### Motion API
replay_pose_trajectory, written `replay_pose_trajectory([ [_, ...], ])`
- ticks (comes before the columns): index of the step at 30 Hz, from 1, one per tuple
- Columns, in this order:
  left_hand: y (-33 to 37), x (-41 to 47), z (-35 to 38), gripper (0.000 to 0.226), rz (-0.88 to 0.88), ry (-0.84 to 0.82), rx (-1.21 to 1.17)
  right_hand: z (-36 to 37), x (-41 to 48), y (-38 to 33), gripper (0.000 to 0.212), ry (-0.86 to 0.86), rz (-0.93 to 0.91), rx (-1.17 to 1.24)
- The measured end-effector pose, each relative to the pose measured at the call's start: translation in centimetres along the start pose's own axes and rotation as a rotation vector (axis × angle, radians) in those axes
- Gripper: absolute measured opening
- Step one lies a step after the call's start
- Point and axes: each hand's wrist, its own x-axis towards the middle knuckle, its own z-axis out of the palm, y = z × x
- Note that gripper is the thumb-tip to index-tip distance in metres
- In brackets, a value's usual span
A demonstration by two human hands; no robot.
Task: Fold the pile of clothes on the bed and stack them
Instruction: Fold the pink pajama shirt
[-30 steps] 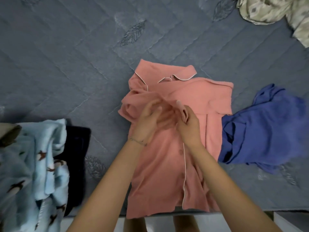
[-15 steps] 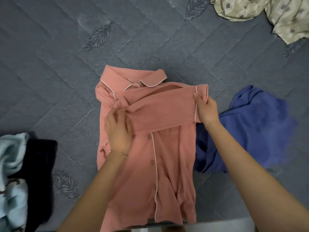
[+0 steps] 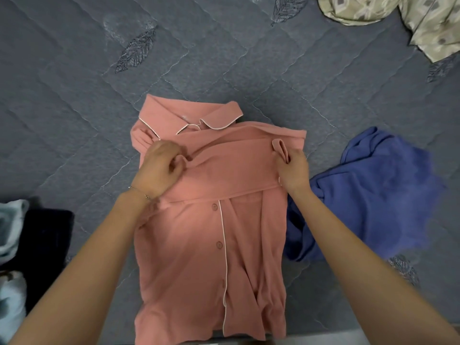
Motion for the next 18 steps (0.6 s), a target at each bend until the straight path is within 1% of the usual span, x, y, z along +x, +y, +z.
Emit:
replay_pose_trajectory([
  [1, 0.4, -0.2, -0.7, 0.031, -0.016, 0.008, -0.084, -0.1, 0.0, -0.3, 0.044, 0.018, 0.02, 0.011],
  [2, 0.7, -0.5, -1.3, 0.026, -0.066, 0.027, -0.173, -0.1, 0.0, -0.7, 0.046, 0.034, 0.05, 0.035],
  [3, 0.8, -0.8, -2.0, 0.016, -0.123, 0.039, -0.24, -0.2, 0.0, -1.1, 0.047, 0.05, 0.083, 0.065],
  [4, 0.6, -1.0, -2.6, 0.009, -0.178, 0.048, -0.279, -0.2, 0.0, -1.4, 0.048, 0.065, 0.101, 0.09],
  [5, 0.3, -1.1, -3.1, 0.011, -0.228, 0.057, -0.282, -0.1, 0.1, -1.7, 0.048, 0.073, 0.108, 0.107],
  [6, -0.4, -1.2, -3.5, 0.01, -0.263, 0.054, -0.259, 0.1, 0.2, -1.8, 0.047, 0.074, 0.106, 0.123],
  [8, -2.1, -1.3, -4.4, 0.013, -0.327, 0.029, -0.113, 0.5, 0.3, -2.2, 0.046, 0.075, 0.085, 0.159],
  [12, -4.7, -1.9, -6.1, 0.043, -0.416, 0.021, 0.188, 1.3, 0.2, -3.0, 0.046, 0.063, 0.026, 0.168],
  [15, -6.3, -2.1, -7.1, 0.049, -0.416, 0.033, 0.286, 2.1, 0.1, -3.5, 0.042, 0.062, -0.019, 0.119],
  [18, -8.4, -2.4, -7.3, 0.05, -0.371, 0.021, 0.328, 2.5, 0.4, -3.6, 0.048, 0.142, 0.015, 0.095],
])
